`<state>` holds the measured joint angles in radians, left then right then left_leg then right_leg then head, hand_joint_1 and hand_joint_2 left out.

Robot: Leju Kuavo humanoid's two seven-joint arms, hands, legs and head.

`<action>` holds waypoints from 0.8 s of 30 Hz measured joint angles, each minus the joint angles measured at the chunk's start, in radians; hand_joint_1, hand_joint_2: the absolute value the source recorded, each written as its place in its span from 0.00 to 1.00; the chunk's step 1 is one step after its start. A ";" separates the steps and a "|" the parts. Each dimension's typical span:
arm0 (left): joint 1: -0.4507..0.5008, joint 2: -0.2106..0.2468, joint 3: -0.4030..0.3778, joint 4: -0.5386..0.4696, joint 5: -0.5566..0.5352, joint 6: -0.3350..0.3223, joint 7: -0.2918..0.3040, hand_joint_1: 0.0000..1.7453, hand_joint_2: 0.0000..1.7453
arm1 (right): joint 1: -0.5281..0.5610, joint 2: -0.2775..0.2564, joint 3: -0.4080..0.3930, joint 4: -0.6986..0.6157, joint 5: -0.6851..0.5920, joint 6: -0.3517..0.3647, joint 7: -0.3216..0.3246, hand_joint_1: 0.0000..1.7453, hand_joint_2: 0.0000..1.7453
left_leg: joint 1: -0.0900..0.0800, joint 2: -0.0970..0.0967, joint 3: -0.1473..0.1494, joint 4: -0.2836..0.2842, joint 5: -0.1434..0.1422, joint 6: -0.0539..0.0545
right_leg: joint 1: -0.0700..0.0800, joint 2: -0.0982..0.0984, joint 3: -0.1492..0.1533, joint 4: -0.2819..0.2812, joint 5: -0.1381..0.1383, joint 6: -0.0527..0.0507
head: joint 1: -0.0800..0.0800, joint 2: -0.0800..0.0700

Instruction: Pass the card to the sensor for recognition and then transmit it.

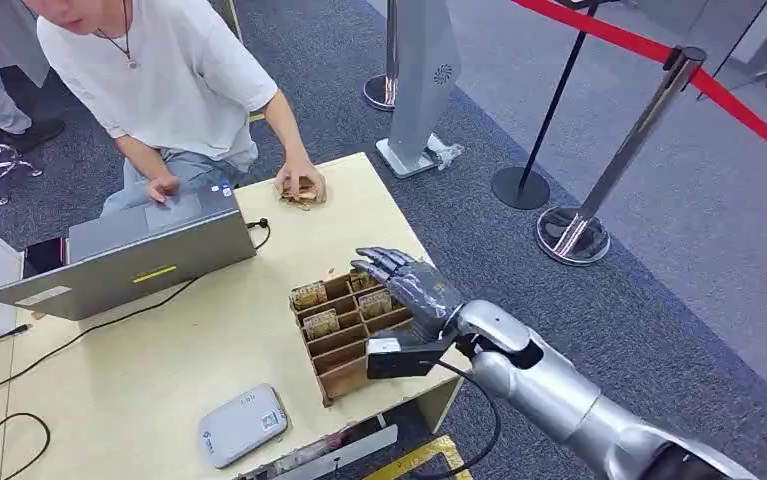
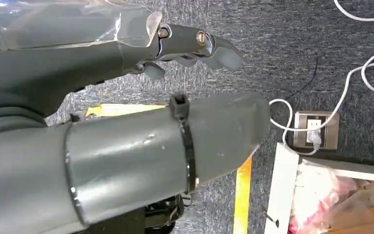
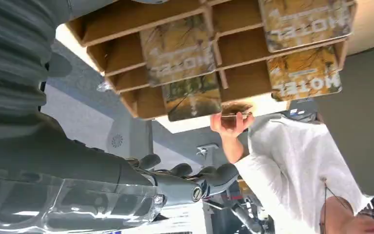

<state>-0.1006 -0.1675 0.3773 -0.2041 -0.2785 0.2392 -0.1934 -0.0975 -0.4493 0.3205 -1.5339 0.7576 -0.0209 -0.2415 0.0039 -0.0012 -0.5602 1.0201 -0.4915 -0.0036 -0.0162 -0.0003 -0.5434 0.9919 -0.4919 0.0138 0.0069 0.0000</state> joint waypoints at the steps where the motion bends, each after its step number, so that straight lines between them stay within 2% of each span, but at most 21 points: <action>1: 0.000 0.000 0.000 0.000 0.000 0.000 0.000 0.00 0.00 | 0.000 -0.008 -0.003 -0.008 -0.005 0.004 -0.001 0.00 1.00 | 0.000 0.000 0.000 0.000 0.000 0.000 | 0.000 0.000 0.000 0.000 0.000 0.000 | 0.000 0.000; 7: 0.000 0.000 0.000 0.000 0.000 0.000 -0.007 0.00 0.00 | -0.001 -0.042 -0.014 -0.037 -0.007 0.030 -0.003 0.00 1.00 | 0.000 0.000 0.000 0.000 0.000 0.000 | 0.000 0.000 0.000 0.000 0.000 0.000 | 0.000 0.000; 13: 0.000 0.000 0.000 0.000 -0.002 -0.001 -0.008 0.00 0.00 | -0.005 -0.054 -0.014 -0.037 -0.007 0.038 -0.004 0.00 1.00 | 0.000 0.000 0.000 0.000 0.000 0.000 | 0.000 0.000 0.000 0.000 0.000 0.000 | 0.000 0.000; 22: 0.000 0.000 0.000 0.000 -0.008 -0.005 -0.006 0.00 0.00 | -0.004 -0.054 -0.011 -0.036 -0.002 0.037 0.002 0.13 1.00 | 0.000 0.000 0.000 0.000 0.000 0.000 | 0.000 0.000 0.000 0.000 0.000 0.000 | 0.000 0.000; 24: 0.000 0.000 0.000 0.000 -0.008 -0.007 -0.006 0.00 0.00 | -0.002 -0.054 -0.010 -0.036 -0.001 0.035 0.008 0.20 1.00 | 0.000 0.000 0.000 0.000 0.000 0.000 | 0.000 0.000 0.000 0.000 0.000 0.000 | 0.000 0.000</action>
<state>-0.1009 -0.1675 0.3773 -0.2041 -0.2869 0.2323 -0.1991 -0.0992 -0.5032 0.3105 -1.5702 0.7565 0.0141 -0.2331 0.0040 -0.0011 -0.5603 1.0202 -0.4915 -0.0036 -0.0161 -0.0002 -0.5434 0.9920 -0.4919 0.0139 0.0069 0.0000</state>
